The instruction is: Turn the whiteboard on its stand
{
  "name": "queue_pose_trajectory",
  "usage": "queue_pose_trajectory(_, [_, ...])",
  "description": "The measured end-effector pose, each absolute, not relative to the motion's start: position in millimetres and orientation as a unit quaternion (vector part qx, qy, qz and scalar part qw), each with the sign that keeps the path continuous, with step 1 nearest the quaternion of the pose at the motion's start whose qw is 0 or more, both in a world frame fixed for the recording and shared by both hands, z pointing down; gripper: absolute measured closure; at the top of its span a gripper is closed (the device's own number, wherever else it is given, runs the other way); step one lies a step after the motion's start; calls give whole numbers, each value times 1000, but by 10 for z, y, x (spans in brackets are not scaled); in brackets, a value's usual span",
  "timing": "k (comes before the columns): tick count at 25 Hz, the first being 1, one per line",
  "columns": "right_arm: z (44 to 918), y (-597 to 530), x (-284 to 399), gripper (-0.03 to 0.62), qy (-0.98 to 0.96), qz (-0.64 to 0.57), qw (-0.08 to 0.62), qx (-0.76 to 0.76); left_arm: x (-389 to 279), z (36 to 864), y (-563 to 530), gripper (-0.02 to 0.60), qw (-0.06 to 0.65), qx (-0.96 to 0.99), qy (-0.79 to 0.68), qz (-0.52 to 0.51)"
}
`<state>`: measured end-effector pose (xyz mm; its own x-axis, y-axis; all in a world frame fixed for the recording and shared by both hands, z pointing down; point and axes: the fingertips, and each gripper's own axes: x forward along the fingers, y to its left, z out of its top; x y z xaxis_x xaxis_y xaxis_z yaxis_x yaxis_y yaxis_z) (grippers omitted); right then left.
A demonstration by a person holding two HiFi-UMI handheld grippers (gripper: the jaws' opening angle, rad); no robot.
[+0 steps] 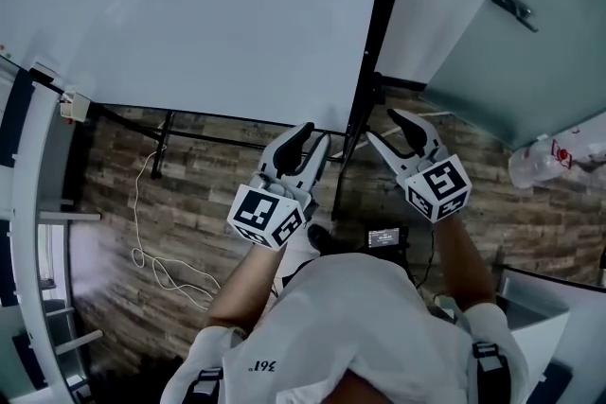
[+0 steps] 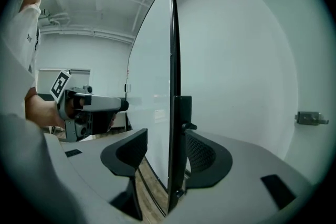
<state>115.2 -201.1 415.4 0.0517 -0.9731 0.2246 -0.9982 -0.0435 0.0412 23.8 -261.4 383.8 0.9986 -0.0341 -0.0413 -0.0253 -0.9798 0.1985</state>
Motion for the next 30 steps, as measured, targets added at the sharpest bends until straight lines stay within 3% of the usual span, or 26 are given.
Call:
queue_pose_trajectory(9, [4046,-2195,1333,350,-723,32,110,682,621,3628,-2502,465,66,996,-47,-41])
queue_pose_trajectory(19, [3925,-2451,1414,342,-777,6,123,617,1095,3260,-2450,379,17,992,-118,-48])
queue_pose_trajectory(30, [3997,-2684,1292,342,-815,2,139,562,1191,3096,-2471,373,-46,975,-216,-33])
